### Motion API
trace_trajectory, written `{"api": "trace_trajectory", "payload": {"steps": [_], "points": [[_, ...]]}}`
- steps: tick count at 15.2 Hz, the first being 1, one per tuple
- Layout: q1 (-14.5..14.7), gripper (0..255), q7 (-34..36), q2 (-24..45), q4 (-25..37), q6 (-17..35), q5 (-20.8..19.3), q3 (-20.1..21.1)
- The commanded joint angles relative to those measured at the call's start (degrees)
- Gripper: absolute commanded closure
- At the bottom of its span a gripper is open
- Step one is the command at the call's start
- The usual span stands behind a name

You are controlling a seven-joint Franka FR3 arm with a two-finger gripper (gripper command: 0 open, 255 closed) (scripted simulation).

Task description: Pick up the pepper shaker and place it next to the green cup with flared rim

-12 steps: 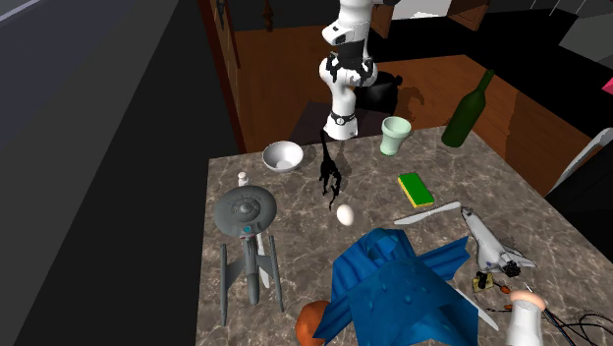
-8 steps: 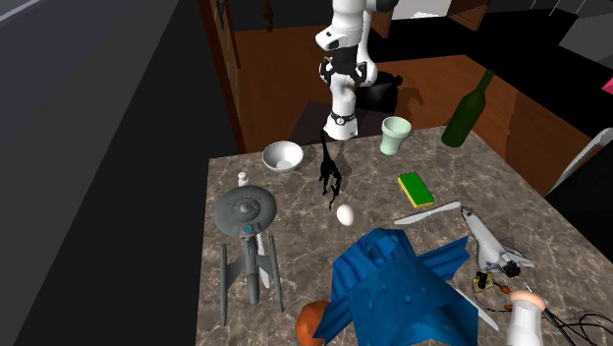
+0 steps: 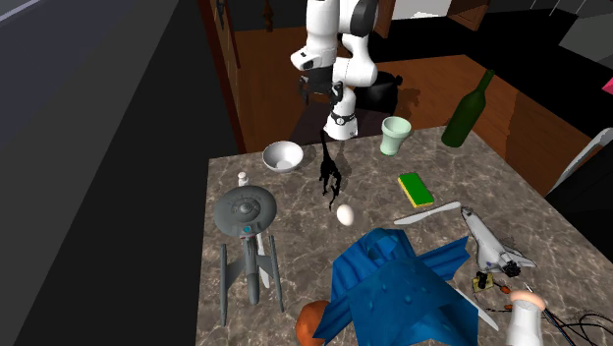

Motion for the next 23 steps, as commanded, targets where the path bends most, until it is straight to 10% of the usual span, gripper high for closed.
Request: {"api": "trace_trajectory", "payload": {"steps": [1, 12, 23], "points": [[-0.50, 0, -2.08, 3.35, 0.07, 4.45, -1.01, -1.59], [-1.78, 0, -12.98, 22.86, 8.06, 21.75, -1.31, -8.72], [-3.98, 0, -26.14, 45.02, 25.44, 31.27, 7.26, -12.22]]}}
